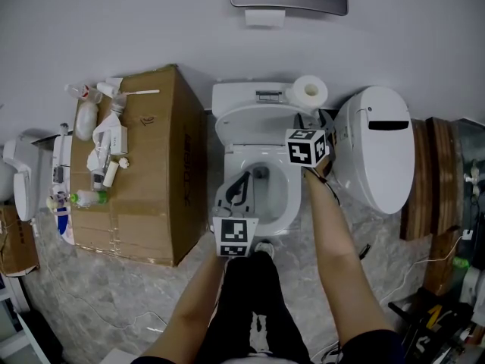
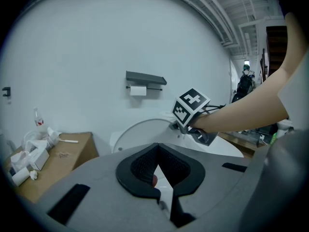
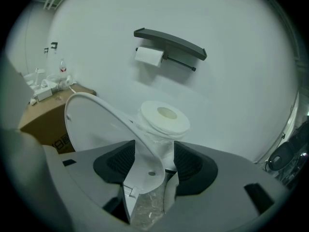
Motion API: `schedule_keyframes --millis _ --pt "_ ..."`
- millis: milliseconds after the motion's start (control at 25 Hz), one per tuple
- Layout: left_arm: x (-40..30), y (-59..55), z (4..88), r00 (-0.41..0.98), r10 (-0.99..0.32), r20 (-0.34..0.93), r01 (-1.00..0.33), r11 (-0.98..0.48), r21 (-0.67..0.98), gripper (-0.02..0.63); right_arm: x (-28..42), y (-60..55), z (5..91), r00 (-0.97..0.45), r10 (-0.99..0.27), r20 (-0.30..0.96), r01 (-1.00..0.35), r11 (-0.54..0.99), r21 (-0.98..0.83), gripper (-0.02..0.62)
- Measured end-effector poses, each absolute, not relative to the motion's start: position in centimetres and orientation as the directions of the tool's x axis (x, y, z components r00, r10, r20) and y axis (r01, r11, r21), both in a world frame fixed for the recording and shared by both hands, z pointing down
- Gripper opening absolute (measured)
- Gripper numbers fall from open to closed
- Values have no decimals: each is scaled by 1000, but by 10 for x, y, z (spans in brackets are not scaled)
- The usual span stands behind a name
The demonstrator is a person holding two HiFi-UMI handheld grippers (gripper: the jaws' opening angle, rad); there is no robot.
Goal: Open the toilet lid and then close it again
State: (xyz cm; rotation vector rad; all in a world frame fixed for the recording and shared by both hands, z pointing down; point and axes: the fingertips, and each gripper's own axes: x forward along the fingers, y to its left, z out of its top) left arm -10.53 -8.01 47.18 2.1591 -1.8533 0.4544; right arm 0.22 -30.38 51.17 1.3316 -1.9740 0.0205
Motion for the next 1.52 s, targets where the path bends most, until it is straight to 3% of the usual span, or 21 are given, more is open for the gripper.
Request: schedule_keyframes --millis 40,120,280,800,1280,1520 --pt "-106 -80 473 136 -907 399 -988 -152 -8 6 3 -302 512 -182 -795 579 -805 458 376 243" --pt "-107 -81 474 133 -908 398 -989 -150 -10 6 3 -298 512 -175 -796 580 -800 458 387 138" --pt "-111 -84 473 125 -909 397 -990 -140 -10 6 -2 -284 514 -179 -794 581 -782 473 406 8" --pt "-105 -91 439 146 -920 364 -989 -150 16 6 -10 -234 470 -355 -754 552 -818 537 207 6" --pt "-86 -88 411 223 -913 342 -975 -203 93 6 -20 -142 414 -614 -703 358 -768 637 -67 6" --pt "-72 -71 401 279 -901 333 -960 -256 112 5 -9 -101 401 -645 -692 325 -756 641 -136 6"
